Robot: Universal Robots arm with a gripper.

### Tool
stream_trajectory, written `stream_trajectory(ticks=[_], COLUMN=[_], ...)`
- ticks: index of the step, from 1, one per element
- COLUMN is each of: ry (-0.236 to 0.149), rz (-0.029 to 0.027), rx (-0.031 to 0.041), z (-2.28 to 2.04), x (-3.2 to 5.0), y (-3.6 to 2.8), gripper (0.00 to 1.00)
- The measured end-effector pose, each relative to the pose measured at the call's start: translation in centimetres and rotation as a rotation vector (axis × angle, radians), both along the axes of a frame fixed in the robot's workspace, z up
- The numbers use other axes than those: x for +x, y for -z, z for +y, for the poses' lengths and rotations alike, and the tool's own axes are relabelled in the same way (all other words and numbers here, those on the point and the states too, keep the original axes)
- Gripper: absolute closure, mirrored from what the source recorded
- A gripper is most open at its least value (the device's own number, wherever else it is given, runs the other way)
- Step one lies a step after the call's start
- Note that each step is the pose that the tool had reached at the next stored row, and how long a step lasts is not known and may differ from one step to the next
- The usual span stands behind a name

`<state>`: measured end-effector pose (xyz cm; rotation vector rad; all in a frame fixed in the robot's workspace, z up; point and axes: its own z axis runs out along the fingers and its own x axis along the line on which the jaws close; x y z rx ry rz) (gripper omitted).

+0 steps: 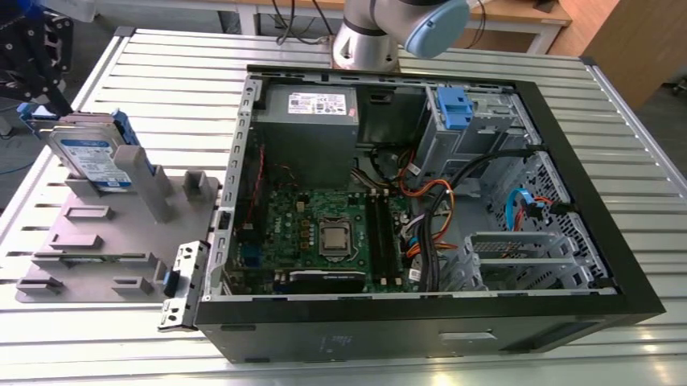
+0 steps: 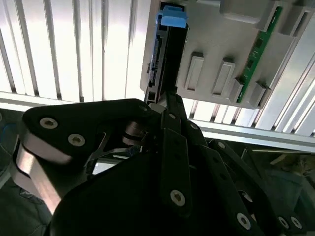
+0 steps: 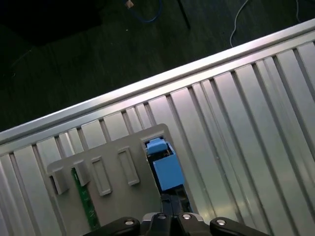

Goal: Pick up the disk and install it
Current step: 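Pick up the disk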

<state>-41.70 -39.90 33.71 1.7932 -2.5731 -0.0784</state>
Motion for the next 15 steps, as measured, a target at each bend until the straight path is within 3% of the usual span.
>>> stream_trajectory(ticks=[11,13,15], ry=[-0.199,-0.215,-0.225], rz=[0.0,0.0,-0.0006], rx=[0.0,0.0003,0.0066], z=[0.0,0.0,0.01], x=[0.0,0.0,0.0], y=[0.04,0.03,0.03], gripper=[0.89,0.89,0.89])
